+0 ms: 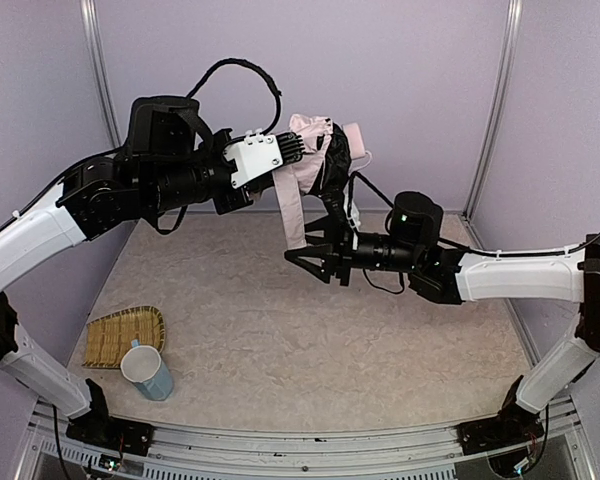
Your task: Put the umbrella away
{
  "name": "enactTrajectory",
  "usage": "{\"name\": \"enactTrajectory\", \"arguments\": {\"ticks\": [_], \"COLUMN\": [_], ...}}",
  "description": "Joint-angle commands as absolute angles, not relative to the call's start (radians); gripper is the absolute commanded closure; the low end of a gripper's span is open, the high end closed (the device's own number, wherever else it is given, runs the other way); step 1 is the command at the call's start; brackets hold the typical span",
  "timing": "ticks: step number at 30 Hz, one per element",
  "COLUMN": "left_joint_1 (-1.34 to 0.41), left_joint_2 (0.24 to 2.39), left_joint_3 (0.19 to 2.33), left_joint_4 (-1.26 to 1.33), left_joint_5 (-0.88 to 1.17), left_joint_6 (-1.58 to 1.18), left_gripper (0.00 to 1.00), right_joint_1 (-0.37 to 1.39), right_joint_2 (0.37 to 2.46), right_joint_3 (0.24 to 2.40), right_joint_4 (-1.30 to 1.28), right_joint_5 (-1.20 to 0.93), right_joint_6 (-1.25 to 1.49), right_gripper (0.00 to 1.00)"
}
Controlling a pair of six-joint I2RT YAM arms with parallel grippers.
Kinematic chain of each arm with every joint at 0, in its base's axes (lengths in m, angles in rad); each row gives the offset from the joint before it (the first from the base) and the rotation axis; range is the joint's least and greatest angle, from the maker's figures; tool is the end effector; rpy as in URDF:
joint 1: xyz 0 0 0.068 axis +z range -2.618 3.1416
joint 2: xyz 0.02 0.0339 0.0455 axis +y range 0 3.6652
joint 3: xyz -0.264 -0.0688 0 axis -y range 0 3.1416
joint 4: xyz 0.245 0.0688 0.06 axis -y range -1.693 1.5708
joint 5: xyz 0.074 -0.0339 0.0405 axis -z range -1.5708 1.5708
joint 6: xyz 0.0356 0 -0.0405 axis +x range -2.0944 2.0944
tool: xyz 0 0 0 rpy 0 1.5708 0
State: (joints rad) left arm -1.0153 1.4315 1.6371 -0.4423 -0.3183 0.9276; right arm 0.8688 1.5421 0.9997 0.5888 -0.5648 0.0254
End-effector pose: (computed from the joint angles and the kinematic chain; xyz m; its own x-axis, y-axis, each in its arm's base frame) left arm 0.1760 -0.2624 0.4584 0.4432 0.7271 -0.5243 0.4867 0.2960 0.8219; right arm 0.2161 0.2850 0.3071 0.0048 0.0389 -0.9992 -0.9907 0.1363 0.0006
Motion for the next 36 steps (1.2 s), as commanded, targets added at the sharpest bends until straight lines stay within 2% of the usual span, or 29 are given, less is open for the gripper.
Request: {"name": "enactTrajectory", "arguments": {"ticks": [1,3,4,10,14,21,24,28,34,36], "left_joint_1": [-1.012,-1.008,-1.0,-0.882,-0.8,-0.837,-0.871,-0.896,-0.978,-0.986], "left_joint_2": [1.398,1.401,1.404,1.407,1.416,1.359,1.349,1.356,1.429,1.436], "left_joint_3": [1.642,1.647,1.649,1.693,1.736,1.733,1.732,1.76,1.668,1.581], "left_joint_4": [-0.354,-0.352,-0.352,-0.363,-0.361,-0.353,-0.434,-0.719,-1.035,-1.041], "left_joint_5": [-0.305,-0.305,-0.302,-0.164,0.024,0.492,0.669,0.833,0.828,0.799], "left_joint_6": [0.907,0.897,0.888,0.738,0.618,0.533,0.568,0.727,0.895,0.893], "left_gripper": [1.0,1.0,1.0,1.0,1.0,1.0,1.0,1.0,1.0,1.0], "right_joint_1": [0.878,0.879,0.879,0.878,0.879,0.779,0.714,0.621,0.616,0.638], "right_joint_2": [1.556,1.558,1.556,1.548,1.567,1.596,1.624,1.602,1.587,1.572], "right_joint_3": [1.035,1.035,1.032,0.958,0.892,0.801,0.843,0.926,1.248,1.352], "right_joint_4": [0.596,0.592,0.593,0.634,0.674,0.72,0.688,0.613,0.23,0.149], "right_joint_5": [-0.635,-0.667,-0.676,-0.68,-0.663,-0.575,-0.58,-0.61,-0.582,-0.552], "right_joint_6": [0.032,0.032,0.035,0.085,0.151,0.172,0.129,0.058,-0.218,-0.299], "right_gripper": [0.73,0.94,1.0,1.0,1.0,1.0,1.0,1.0,1.0,1.0]}}
